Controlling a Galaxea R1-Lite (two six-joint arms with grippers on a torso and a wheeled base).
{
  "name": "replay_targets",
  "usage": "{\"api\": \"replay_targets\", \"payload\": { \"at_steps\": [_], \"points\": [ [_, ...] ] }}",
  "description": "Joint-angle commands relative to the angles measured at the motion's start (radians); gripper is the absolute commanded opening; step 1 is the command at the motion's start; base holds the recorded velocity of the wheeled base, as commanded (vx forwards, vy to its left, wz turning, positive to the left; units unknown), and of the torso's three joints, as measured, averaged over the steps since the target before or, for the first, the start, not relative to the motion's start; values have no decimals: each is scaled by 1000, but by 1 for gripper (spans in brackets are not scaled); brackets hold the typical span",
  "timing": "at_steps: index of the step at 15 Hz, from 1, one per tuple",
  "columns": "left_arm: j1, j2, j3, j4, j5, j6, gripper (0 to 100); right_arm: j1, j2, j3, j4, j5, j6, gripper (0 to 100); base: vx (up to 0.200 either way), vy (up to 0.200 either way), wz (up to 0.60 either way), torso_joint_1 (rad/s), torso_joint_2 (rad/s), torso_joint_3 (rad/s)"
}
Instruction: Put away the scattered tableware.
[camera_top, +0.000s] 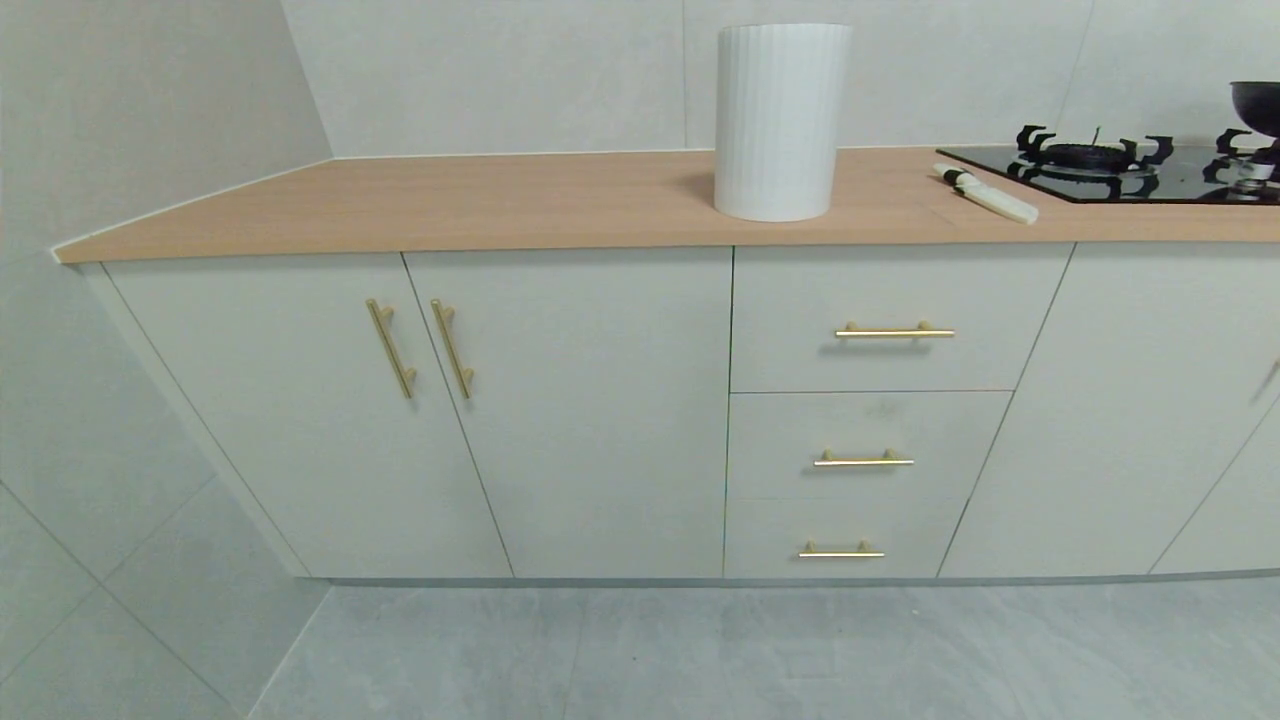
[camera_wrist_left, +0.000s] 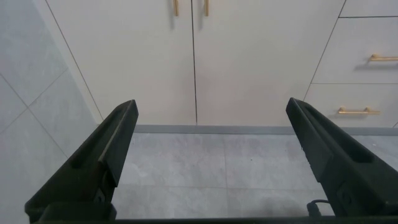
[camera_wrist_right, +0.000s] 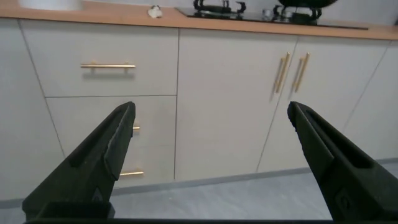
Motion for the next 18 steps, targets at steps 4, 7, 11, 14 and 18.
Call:
{"api": "replay_targets", "payload": {
  "at_steps": [4, 7, 11, 14, 18],
  "points": [
    [0, 2, 0, 0, 0, 0, 100, -13, -47, 197, -30, 110, 60, 100, 0, 0, 0, 0, 0, 0],
    [0, 2, 0, 0, 0, 0, 100, -13, -47, 354, -170, 236, 106, 100, 0, 0, 0, 0, 0, 0],
    [0, 2, 0, 0, 0, 0, 100, -13, -47, 441, -193, 295, 111, 100, 0, 0, 0, 0, 0, 0],
    [0, 2, 0, 0, 0, 0, 100, -13, -47, 441, -162, 286, 124, 100, 0, 0, 0, 0, 0, 0],
    [0, 2, 0, 0, 0, -3, 100, -13, -47, 441, -162, 285, 126, 100, 0, 0, 0, 0, 0, 0]
  ]
}}
